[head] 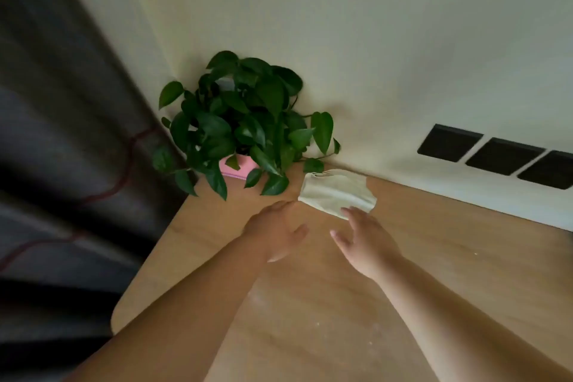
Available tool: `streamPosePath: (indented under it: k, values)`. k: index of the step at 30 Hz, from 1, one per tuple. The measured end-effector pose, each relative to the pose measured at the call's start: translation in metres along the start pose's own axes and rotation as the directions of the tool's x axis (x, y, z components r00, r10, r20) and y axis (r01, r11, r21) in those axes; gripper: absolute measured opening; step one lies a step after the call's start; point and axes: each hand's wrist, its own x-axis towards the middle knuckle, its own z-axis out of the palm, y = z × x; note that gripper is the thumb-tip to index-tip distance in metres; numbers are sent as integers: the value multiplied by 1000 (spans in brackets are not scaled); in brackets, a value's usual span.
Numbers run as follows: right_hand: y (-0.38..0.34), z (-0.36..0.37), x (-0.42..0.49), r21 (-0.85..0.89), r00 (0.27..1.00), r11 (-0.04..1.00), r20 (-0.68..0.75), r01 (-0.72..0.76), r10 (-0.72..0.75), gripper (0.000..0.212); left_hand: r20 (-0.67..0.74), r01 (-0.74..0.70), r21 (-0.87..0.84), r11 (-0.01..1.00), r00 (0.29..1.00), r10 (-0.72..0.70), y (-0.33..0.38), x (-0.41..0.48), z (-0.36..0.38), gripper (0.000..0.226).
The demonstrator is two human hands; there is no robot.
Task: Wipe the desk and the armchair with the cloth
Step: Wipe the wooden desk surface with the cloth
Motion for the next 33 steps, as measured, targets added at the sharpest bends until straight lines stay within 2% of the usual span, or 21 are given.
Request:
streamPosePath:
  k: [5,9,13,16,20,22,25,28,31,33]
  values:
    - [1,30,70,-186,999,982,11,41,-40,77,-27,-84,177,981,996,91,-29,47,14,65]
    - [10,49,112,-295,999,954,12,51,-50,78,1,21,251,968,1000,-22,-53,63,31,75]
    - [11,65,123,-329,998,944,-50,8,-26,64,-27,-2,275,961,1000,9,-59,69,33,71]
    - [6,62,125,-266,993,964,-112,-5,-26,53,15,-38,267,963,999,35,-63,69,26,70]
    - [-14,64,116,-49,986,998,-163,-28,20,59,-18,-145,152,978,989,150,-94,53,4,62]
    - [-33,75,103,-22,989,999,-139,-50,47,58,-34,-118,220,968,991,129,-126,30,1,65]
    - [-78,100,82,-50,991,995,-109,-84,78,54,-78,-5,293,956,997,29,-180,-14,1,71]
    - [-121,123,68,-119,994,988,-56,-99,93,54,-178,209,216,954,969,-172,-224,-68,8,86]
    - [-130,123,79,-269,999,962,-33,-39,32,61,-320,426,23,905,860,-397,-245,-137,40,92]
    - [-118,119,92,-380,999,924,-8,41,-48,70,-352,504,-146,851,778,-521,-245,-167,68,92]
